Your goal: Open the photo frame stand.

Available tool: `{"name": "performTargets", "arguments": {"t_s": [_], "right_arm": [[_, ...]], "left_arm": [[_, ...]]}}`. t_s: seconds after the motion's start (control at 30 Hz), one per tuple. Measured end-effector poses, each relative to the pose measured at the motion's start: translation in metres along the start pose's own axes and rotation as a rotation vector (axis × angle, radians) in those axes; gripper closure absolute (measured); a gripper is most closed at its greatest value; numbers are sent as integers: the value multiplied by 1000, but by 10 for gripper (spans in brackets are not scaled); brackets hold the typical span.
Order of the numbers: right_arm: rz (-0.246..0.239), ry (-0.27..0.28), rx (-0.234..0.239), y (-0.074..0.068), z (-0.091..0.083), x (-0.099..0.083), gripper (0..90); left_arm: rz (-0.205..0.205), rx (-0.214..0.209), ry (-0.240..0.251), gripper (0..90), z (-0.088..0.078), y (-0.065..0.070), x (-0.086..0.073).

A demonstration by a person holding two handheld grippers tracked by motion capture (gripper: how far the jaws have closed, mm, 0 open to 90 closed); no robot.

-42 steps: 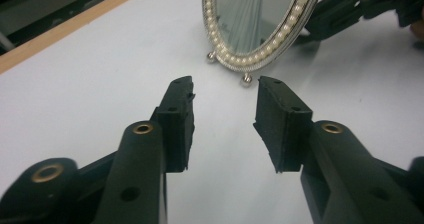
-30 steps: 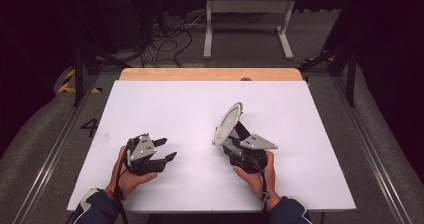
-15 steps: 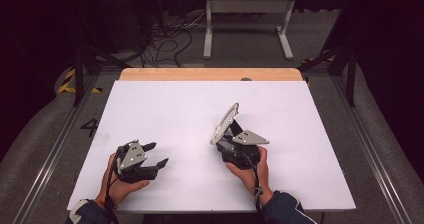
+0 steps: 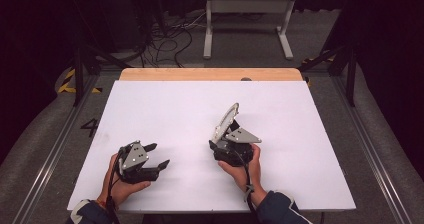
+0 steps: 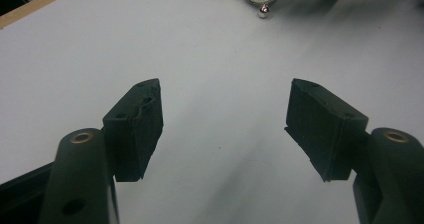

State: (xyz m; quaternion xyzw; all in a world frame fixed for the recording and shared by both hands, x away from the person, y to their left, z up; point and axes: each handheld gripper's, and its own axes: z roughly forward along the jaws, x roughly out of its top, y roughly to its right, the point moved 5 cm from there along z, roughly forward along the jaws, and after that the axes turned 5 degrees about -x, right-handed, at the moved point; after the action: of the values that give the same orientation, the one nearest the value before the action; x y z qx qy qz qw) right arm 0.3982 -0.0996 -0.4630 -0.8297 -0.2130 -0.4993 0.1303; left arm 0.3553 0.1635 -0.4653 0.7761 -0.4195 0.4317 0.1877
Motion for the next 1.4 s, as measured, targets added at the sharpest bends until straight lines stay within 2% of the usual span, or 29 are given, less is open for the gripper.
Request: {"name": "performTargets", "arguments": {"t_s": [0.07,0.17,0.23,0.33,0.37,0.43,0.5,0.57,0.73,0.9,1.07,1.17,1.23,1.27,1.4], "right_arm": [[22,5,-3,1,2,2,414],[20,9,-15,0,4,3,414],[28,12,-42,-1,7,3,417],[79,19,-89,-3,12,4,403],[79,19,-89,-3,12,4,403],[96,28,-124,-3,14,6,426],[151,38,-143,-2,16,8,434],[148,34,-169,-2,16,8,462],[143,11,-150,-3,15,3,501],[125,2,-107,1,10,-2,600],[104,1,-81,6,3,-5,623],[108,-7,-61,8,0,-6,635],[110,-11,-57,10,-2,-7,624],[114,-11,-56,11,-2,-7,588],[135,6,-73,14,2,-7,533]], "left_arm": [[1,0,-1,315,0,0,0],[-5,-5,-2,314,2,0,0],[-3,-4,-7,312,4,0,-1],[-5,-5,-15,309,5,1,-1],[-4,-8,-13,309,7,1,-1],[-4,-11,-19,307,8,2,-2],[-3,-13,-22,306,9,2,-2],[-3,-15,-20,306,9,2,-2],[-5,-14,-16,306,9,0,-1],[-2,-18,-8,306,9,0,2],[7,-29,-8,304,13,-1,4],[9,-32,-8,303,15,0,6],[15,-36,-10,303,16,1,7],[13,-35,-10,302,17,1,7],[12,-38,-10,301,18,1,8]]}}
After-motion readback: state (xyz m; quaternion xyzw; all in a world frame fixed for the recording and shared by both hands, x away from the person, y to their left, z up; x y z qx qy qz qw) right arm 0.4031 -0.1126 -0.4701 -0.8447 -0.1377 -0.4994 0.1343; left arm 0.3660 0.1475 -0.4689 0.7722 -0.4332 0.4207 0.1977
